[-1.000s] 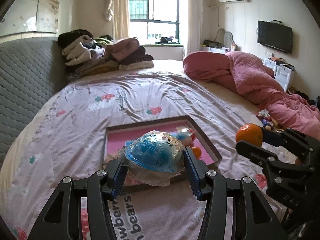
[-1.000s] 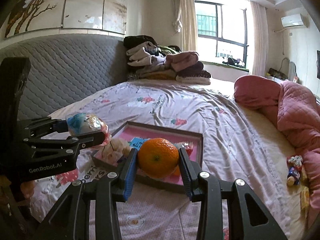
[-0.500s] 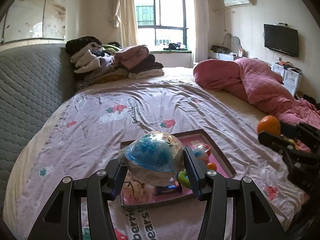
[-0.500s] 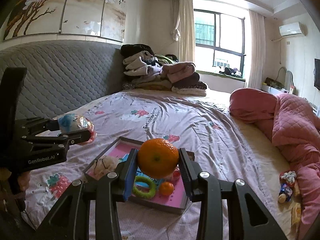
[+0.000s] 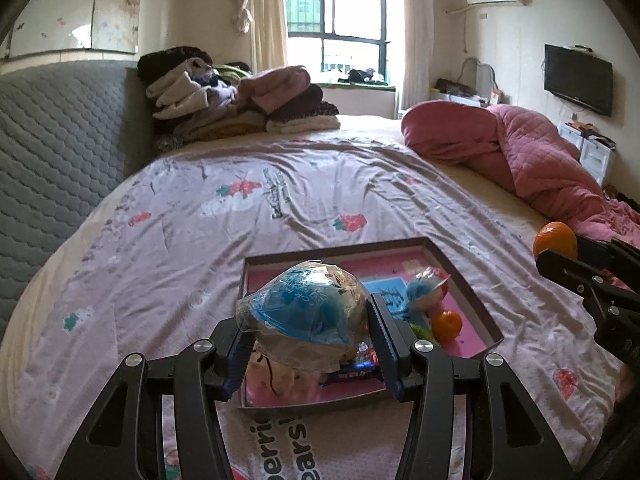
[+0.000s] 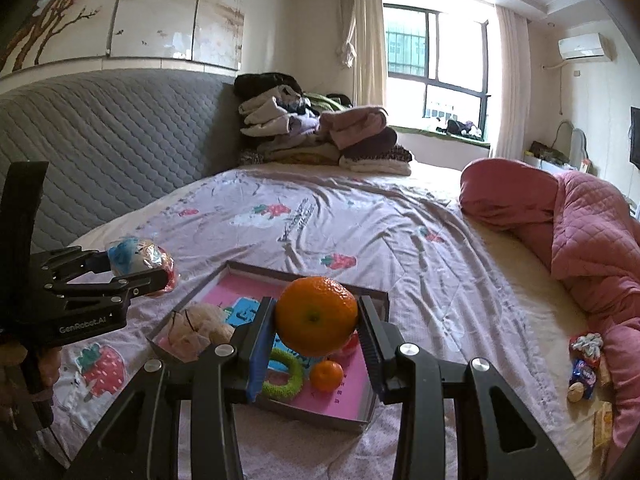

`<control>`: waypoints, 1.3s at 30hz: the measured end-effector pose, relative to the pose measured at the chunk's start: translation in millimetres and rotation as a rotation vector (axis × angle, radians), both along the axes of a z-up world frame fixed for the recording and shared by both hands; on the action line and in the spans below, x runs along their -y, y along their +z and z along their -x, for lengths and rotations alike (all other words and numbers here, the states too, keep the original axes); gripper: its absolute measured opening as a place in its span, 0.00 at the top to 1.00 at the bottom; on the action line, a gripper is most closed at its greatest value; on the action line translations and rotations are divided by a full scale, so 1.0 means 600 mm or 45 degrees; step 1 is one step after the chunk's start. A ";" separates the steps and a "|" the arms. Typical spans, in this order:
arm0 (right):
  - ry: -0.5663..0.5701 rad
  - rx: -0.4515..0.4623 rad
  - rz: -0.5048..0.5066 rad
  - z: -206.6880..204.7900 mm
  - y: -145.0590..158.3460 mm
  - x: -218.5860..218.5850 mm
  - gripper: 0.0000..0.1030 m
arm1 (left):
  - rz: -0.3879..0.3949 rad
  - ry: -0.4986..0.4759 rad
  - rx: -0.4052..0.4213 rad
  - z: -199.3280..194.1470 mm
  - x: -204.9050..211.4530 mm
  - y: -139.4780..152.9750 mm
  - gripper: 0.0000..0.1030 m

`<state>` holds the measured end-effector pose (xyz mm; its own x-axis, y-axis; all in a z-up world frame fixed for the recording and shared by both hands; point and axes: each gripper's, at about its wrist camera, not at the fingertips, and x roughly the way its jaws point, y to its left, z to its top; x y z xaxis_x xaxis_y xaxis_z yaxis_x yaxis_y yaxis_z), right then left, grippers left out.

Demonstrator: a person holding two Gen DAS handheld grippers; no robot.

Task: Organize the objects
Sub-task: 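Lift the toy egg with the left tool while the right tool carries the orange toward the tray, then lower the toy egg into the tray with the left tool while the right tool lowers the orange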

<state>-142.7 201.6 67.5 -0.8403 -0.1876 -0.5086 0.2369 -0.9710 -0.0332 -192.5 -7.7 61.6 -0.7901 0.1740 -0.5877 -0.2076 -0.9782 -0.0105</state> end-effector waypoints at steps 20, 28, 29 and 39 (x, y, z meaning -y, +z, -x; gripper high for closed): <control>-0.015 0.200 -0.043 0.054 -0.131 0.005 0.61 | 0.022 0.032 0.107 0.050 0.001 -0.116 0.47; -0.003 0.235 -0.057 0.070 -0.157 0.019 0.61 | 0.019 0.048 0.131 0.063 0.008 -0.139 0.47; -0.004 0.239 -0.058 0.073 -0.161 0.021 0.61 | 0.019 0.048 0.132 0.064 0.009 -0.141 0.47; -0.010 0.261 -0.040 0.090 -0.183 0.026 0.61 | 0.043 0.051 0.137 0.075 0.009 -0.161 0.47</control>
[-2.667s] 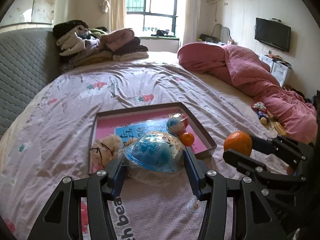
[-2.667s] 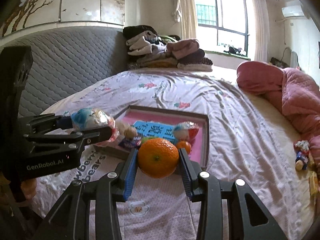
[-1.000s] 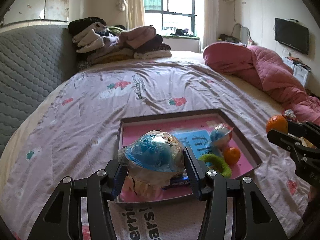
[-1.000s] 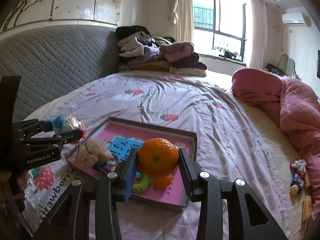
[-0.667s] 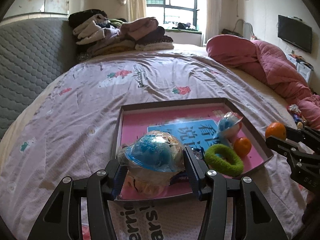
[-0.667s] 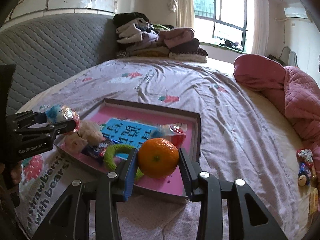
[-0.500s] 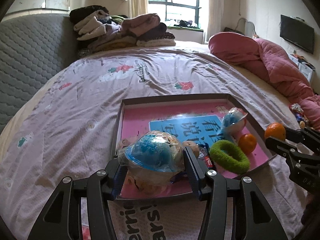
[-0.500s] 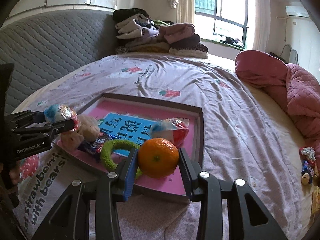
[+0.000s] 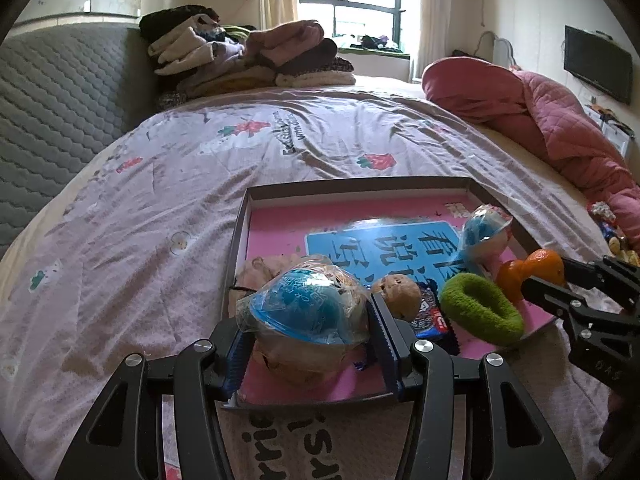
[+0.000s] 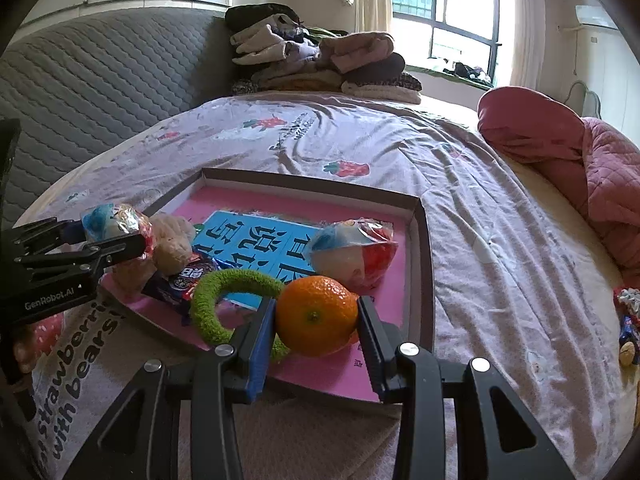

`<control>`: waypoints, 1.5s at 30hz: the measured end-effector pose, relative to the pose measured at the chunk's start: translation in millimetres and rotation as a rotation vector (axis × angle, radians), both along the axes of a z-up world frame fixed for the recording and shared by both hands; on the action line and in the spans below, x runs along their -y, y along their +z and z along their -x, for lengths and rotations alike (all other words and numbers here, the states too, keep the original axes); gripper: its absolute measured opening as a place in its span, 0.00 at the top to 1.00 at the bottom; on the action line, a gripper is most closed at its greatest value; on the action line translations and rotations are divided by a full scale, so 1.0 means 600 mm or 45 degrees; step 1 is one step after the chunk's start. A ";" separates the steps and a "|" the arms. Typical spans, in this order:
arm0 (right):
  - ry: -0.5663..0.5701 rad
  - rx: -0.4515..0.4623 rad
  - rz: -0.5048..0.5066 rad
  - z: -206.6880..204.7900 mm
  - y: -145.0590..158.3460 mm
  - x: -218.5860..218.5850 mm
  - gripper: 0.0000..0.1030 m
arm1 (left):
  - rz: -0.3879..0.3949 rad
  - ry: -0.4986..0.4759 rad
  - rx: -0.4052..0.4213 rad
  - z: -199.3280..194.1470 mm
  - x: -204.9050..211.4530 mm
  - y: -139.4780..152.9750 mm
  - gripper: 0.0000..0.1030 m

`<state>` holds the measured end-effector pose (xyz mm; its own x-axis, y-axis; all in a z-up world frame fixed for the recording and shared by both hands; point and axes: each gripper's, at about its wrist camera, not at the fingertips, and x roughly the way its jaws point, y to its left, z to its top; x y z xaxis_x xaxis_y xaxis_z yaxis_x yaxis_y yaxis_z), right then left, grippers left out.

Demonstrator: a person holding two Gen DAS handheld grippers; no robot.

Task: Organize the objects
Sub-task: 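Lower the toy egg into the tray with the left tool while the right tool lowers the orange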

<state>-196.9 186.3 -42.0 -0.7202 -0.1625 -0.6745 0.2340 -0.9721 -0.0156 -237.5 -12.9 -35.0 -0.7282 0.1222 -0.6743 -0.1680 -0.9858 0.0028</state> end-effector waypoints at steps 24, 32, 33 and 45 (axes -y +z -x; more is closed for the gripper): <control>0.044 -0.012 -0.054 0.015 -0.018 0.028 0.60 | 0.032 0.003 0.036 0.026 -0.014 -0.034 0.47; 0.072 -0.025 -0.076 0.011 -0.019 0.046 0.60 | 0.019 0.009 0.041 0.029 -0.011 -0.036 0.47; 0.070 -0.030 -0.088 0.012 -0.019 0.049 0.60 | 0.015 0.011 0.042 0.030 -0.010 -0.037 0.47; 0.132 -0.055 -0.173 0.016 -0.026 0.082 0.60 | 0.015 0.026 0.050 0.035 -0.005 -0.040 0.47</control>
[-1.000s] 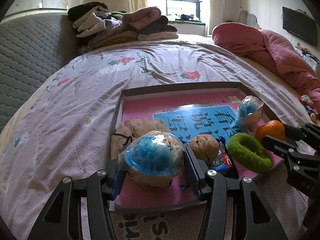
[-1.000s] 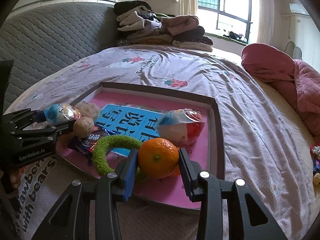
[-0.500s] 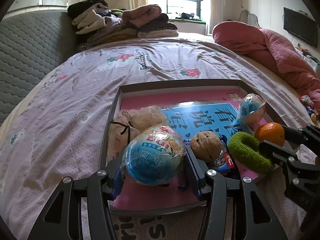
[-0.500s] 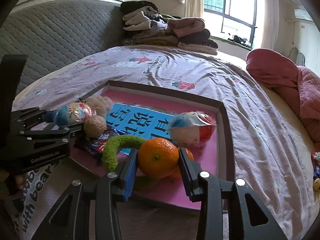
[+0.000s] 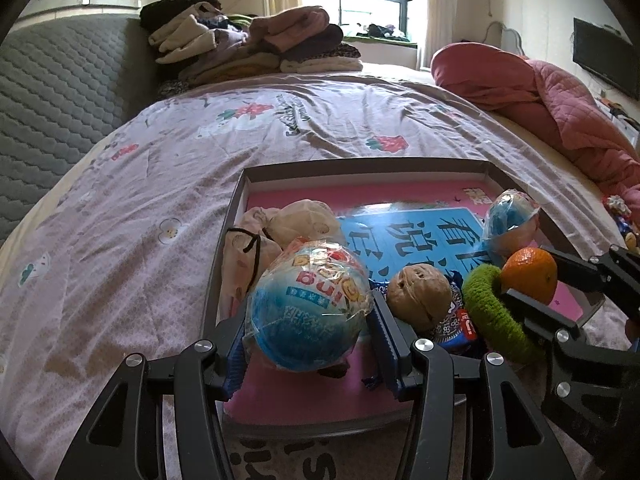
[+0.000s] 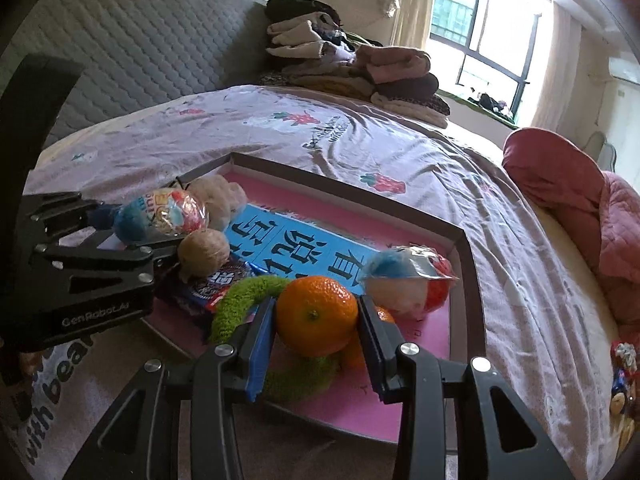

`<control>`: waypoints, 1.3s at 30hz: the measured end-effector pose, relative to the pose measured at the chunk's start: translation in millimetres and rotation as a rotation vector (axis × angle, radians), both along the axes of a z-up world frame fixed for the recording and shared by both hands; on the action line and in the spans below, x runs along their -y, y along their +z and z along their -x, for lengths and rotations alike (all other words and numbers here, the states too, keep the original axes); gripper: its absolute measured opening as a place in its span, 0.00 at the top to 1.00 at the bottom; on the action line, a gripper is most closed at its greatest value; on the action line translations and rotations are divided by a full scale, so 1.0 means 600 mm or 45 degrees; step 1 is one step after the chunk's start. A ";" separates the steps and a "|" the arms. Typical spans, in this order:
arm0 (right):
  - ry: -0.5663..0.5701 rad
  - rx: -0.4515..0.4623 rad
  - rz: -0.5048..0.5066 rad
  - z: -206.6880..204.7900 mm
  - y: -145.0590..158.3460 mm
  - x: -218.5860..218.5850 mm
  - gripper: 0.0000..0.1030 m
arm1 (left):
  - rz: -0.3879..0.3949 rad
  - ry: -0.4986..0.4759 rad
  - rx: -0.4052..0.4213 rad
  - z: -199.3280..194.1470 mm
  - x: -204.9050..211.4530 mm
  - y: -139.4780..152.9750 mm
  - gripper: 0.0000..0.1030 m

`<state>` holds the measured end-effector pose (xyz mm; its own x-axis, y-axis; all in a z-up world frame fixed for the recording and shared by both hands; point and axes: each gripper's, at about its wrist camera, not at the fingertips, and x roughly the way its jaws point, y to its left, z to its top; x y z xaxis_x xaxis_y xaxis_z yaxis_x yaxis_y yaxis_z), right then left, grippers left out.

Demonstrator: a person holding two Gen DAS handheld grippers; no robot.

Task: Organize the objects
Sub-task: 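Lower the toy egg into the tray with the left tool while the right tool lowers the orange, then open the left tool to release the toy egg while the right tool releases the orange onto the green ring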

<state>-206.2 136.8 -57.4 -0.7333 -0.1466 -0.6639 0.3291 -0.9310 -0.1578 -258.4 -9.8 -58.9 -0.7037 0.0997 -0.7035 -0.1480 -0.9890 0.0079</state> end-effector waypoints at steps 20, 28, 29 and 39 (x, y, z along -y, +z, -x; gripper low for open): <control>-0.018 0.049 0.012 -0.006 0.005 -0.003 0.60 | 0.019 -0.009 0.008 -0.022 0.004 0.012 0.44; -0.039 0.040 0.032 -0.007 0.021 -0.016 0.54 | 0.017 -0.005 0.002 -0.031 0.005 0.023 0.41; -0.047 0.033 0.034 -0.008 0.025 -0.018 0.54 | 0.017 -0.003 -0.002 -0.033 0.006 0.026 0.41; -0.065 -0.009 0.064 -0.022 0.054 -0.027 0.52 | 0.007 0.005 -0.023 -0.050 -0.001 0.054 0.35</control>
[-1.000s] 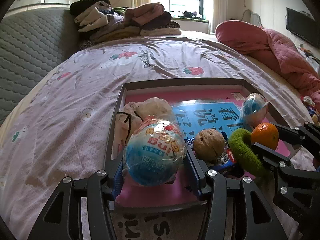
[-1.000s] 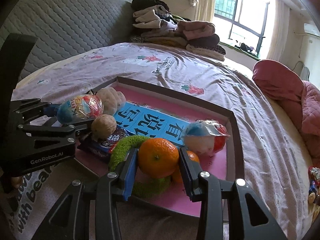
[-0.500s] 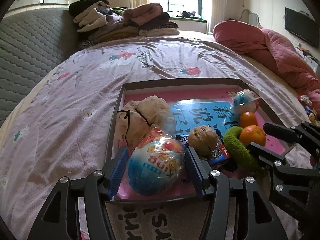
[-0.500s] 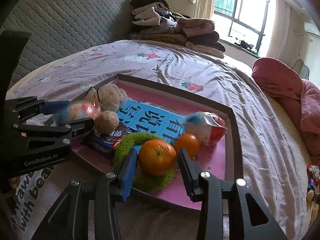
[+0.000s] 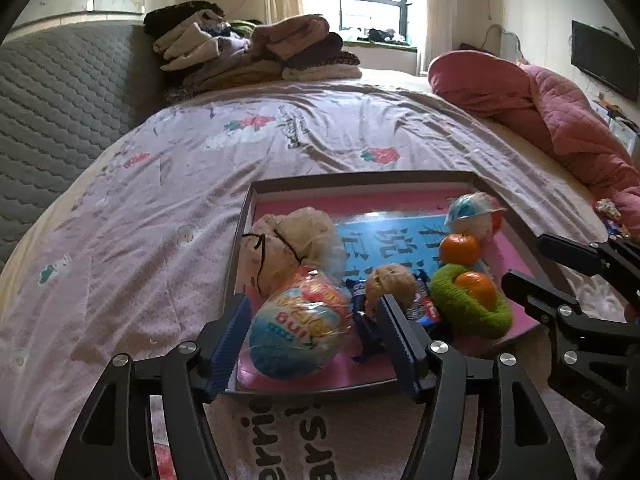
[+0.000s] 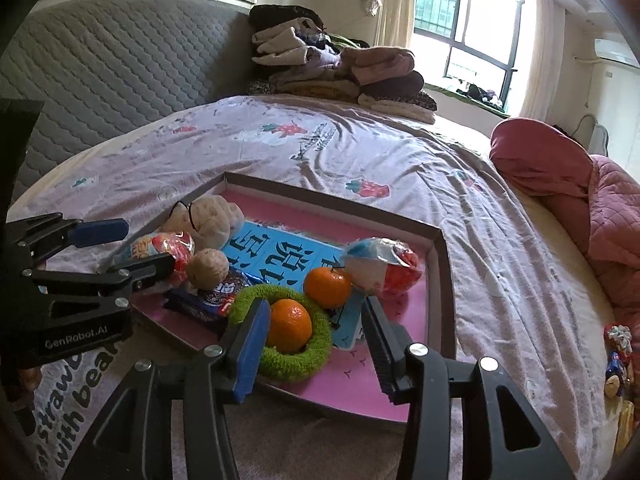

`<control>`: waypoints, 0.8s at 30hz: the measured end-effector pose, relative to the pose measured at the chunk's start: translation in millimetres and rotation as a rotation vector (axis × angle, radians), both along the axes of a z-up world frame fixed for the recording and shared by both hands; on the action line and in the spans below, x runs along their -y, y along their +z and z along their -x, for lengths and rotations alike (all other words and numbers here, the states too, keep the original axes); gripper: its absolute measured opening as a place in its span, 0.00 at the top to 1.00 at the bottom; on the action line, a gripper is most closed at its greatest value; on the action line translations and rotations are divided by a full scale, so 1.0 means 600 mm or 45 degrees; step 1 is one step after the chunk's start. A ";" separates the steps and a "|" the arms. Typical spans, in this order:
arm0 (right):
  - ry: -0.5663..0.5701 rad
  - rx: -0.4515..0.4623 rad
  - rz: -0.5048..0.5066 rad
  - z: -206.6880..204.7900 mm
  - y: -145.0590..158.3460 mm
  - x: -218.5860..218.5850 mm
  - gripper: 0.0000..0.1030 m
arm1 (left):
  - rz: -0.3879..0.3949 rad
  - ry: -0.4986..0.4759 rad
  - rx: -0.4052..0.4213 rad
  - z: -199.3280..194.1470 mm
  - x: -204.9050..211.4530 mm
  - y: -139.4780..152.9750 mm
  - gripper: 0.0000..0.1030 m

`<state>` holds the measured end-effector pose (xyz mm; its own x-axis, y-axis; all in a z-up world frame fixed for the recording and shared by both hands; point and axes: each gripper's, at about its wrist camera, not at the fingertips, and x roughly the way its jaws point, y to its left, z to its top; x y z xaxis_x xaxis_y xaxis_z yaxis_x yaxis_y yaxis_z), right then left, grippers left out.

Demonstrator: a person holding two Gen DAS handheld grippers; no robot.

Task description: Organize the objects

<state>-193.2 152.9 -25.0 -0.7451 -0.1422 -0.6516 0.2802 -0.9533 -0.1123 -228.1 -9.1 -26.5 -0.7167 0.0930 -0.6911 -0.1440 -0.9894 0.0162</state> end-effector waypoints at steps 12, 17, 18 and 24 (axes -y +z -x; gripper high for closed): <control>-0.028 -0.035 0.029 -0.021 0.035 -0.005 0.46 | 0.011 0.004 -0.059 -0.027 -0.007 0.048 0.29; -0.036 -0.047 0.040 -0.030 0.050 -0.009 0.44 | 0.011 0.012 -0.080 -0.040 -0.008 0.064 0.28; -0.039 -0.053 0.039 -0.033 0.054 -0.010 0.44 | 0.013 0.008 -0.082 -0.043 -0.008 0.068 0.28; -0.045 -0.089 0.050 -0.049 0.080 -0.011 0.42 | 0.010 0.010 -0.110 -0.063 -0.009 0.094 0.27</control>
<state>-164.0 159.7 22.8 -0.7938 -0.1394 -0.5920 0.2387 -0.9667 -0.0925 -190.1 -3.8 30.0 -0.7742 0.0815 -0.6277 -0.1337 -0.9904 0.0362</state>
